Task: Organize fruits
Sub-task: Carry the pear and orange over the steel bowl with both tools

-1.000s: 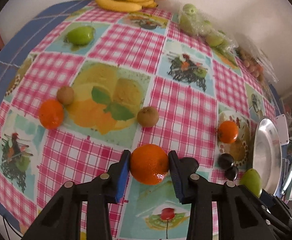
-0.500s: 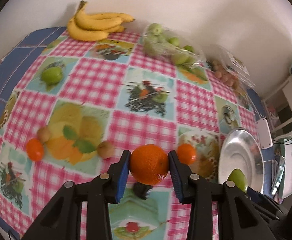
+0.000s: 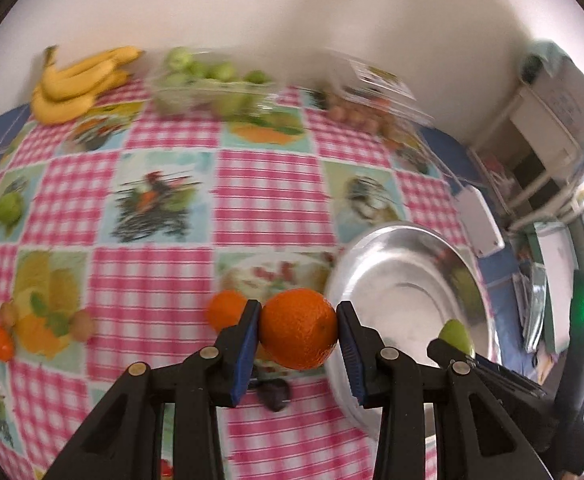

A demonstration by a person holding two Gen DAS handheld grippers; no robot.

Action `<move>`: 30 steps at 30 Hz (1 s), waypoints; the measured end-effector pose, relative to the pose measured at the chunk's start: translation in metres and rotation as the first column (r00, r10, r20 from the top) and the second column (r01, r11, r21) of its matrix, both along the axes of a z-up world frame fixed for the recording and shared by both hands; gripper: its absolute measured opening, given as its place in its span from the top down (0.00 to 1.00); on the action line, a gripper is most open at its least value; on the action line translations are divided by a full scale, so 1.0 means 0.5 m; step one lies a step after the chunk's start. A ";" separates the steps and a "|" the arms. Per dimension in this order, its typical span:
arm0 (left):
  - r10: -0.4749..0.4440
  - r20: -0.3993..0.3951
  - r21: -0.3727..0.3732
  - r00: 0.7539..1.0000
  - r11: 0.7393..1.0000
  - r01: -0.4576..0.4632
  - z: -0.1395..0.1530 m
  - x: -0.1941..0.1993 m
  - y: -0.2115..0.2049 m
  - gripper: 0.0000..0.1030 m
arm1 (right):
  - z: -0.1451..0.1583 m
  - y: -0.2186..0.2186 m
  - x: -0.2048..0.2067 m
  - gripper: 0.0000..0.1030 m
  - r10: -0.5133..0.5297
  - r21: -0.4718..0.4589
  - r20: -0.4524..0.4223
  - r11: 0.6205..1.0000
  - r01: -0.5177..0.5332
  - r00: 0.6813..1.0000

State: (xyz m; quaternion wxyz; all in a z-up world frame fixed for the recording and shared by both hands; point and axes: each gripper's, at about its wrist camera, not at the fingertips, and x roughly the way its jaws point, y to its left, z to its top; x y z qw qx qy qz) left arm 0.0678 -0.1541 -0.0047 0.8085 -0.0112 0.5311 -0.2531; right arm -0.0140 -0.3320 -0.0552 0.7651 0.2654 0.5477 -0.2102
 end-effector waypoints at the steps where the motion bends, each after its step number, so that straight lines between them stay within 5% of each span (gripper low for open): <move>1: -0.020 0.003 0.001 1.000 1.000 0.020 0.001 -0.006 -0.017 0.60 | 0.001 -0.010 -0.005 0.57 -0.013 -0.001 0.000 1.000 0.013 1.000; 10: -0.133 0.010 0.029 0.991 0.991 0.133 -0.010 -0.038 -0.116 0.60 | 0.010 -0.054 -0.024 0.57 -0.056 -0.010 0.024 0.998 0.057 0.998; 30: -0.174 -0.029 0.103 0.984 0.979 0.176 -0.078 -0.026 -0.187 0.60 | -0.057 -0.077 0.000 0.57 -0.061 0.052 -0.026 0.997 0.063 0.998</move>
